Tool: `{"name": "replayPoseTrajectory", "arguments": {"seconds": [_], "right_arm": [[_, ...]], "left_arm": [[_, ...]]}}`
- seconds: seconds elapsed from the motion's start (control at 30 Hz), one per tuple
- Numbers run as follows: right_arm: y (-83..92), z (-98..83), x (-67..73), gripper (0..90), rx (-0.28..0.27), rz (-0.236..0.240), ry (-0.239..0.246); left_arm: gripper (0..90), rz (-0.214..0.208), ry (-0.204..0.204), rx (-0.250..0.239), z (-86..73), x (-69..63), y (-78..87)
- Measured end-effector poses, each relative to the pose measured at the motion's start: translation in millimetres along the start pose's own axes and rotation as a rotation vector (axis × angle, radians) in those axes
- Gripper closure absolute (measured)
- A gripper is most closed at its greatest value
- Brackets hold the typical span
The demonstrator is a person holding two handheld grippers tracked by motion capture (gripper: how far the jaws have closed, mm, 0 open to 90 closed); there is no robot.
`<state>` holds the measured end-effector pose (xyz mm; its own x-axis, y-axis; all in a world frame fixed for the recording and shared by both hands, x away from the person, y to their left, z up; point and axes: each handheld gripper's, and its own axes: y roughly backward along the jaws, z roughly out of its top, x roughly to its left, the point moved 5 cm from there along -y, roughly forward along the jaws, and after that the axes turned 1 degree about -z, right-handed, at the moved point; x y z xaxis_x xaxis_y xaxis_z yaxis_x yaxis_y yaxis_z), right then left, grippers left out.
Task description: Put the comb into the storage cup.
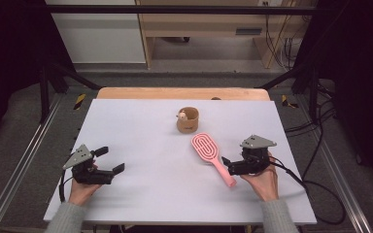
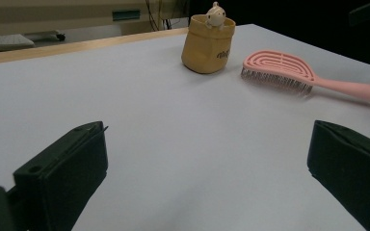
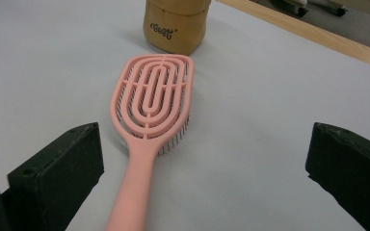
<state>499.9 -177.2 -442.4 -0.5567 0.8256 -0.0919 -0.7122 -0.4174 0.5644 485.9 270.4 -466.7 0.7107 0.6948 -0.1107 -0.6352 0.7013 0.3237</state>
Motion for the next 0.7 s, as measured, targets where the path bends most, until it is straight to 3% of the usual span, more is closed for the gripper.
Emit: {"name": "replayPoseTrajectory", "arguments": {"seconds": [0.07,0.43,0.7], "right_arm": [[-0.6,1.7,2.1,0.3,0.02,0.016,-0.024],[-12.1,11.3,17.3,0.3,0.034,0.049,0.002],[-21.6,14.3,24.0,0.6,0.051,0.067,-0.007]], "left_arm": [[0.6,0.0,0.0,0.001,-0.1,0.0,-0.1],[0.6,0.0,0.0,0.0,0.0,0.0,0.0],[0.5,0.0,-0.001,0.002,-0.1,0.1,-0.1]]}}
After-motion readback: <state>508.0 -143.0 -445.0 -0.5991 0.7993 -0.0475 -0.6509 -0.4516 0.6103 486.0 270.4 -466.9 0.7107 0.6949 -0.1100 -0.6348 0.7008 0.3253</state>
